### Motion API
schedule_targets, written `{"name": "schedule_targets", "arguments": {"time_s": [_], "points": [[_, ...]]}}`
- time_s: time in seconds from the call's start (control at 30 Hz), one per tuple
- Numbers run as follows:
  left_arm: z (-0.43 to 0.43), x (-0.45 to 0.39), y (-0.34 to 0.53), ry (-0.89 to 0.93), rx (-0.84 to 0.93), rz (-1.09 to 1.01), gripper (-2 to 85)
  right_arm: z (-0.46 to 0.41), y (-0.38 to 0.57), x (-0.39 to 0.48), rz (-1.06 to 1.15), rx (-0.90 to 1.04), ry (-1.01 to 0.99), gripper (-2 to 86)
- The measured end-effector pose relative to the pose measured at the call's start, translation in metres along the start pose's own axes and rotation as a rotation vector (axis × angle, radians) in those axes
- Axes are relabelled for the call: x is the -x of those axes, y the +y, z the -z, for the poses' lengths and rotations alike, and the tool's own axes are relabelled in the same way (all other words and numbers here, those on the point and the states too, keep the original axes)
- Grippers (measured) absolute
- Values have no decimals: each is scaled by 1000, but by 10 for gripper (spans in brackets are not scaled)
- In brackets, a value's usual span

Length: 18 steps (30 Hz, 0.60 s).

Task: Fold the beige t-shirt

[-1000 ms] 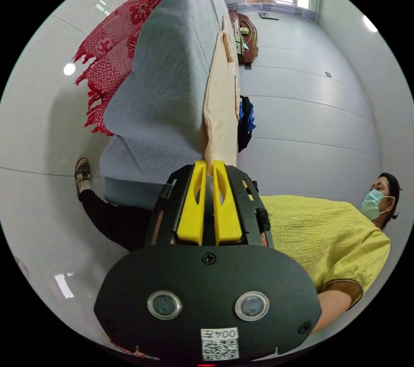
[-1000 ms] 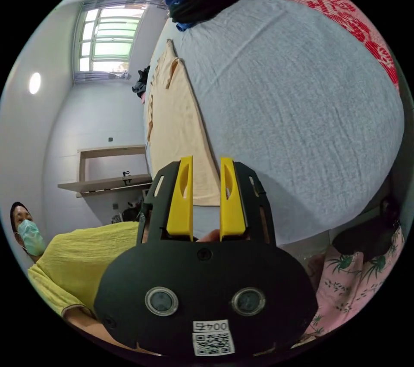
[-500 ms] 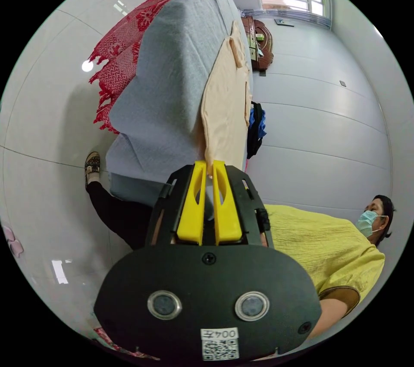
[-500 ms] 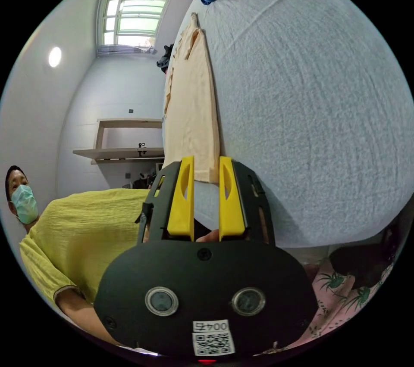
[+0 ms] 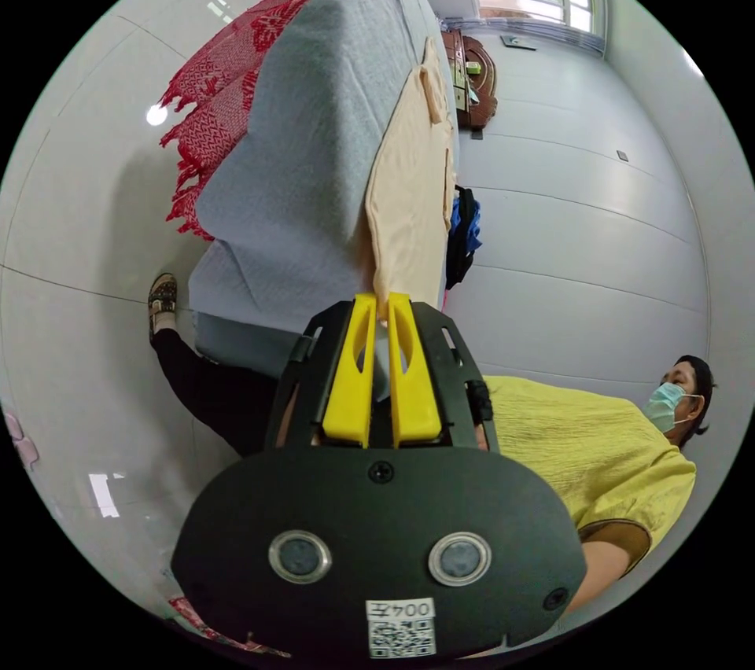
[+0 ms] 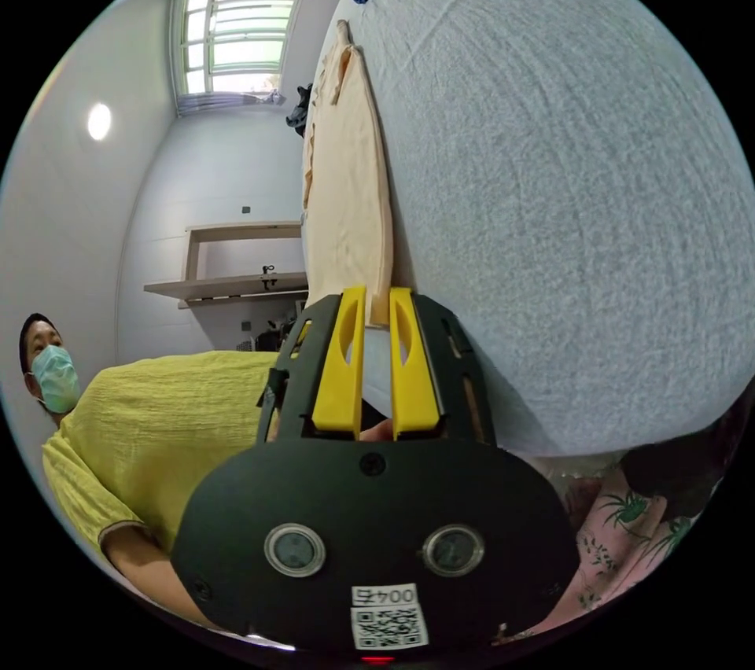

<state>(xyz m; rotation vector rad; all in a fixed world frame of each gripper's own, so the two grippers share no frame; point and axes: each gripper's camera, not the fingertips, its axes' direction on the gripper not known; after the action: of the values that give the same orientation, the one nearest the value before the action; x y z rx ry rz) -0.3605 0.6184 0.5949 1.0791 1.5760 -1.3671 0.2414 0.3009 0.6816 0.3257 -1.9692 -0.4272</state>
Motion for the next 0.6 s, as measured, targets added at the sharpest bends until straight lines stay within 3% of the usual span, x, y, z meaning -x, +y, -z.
{"name": "schedule_targets", "arguments": {"time_s": [0.23,0.6], "points": [[-8,-9,3,36,19,12,31,9,5,30,3,-82,3,10],[-2,-64,-4,106,-2,-53,28,35,-15,125,186,-48,58,0]]}}
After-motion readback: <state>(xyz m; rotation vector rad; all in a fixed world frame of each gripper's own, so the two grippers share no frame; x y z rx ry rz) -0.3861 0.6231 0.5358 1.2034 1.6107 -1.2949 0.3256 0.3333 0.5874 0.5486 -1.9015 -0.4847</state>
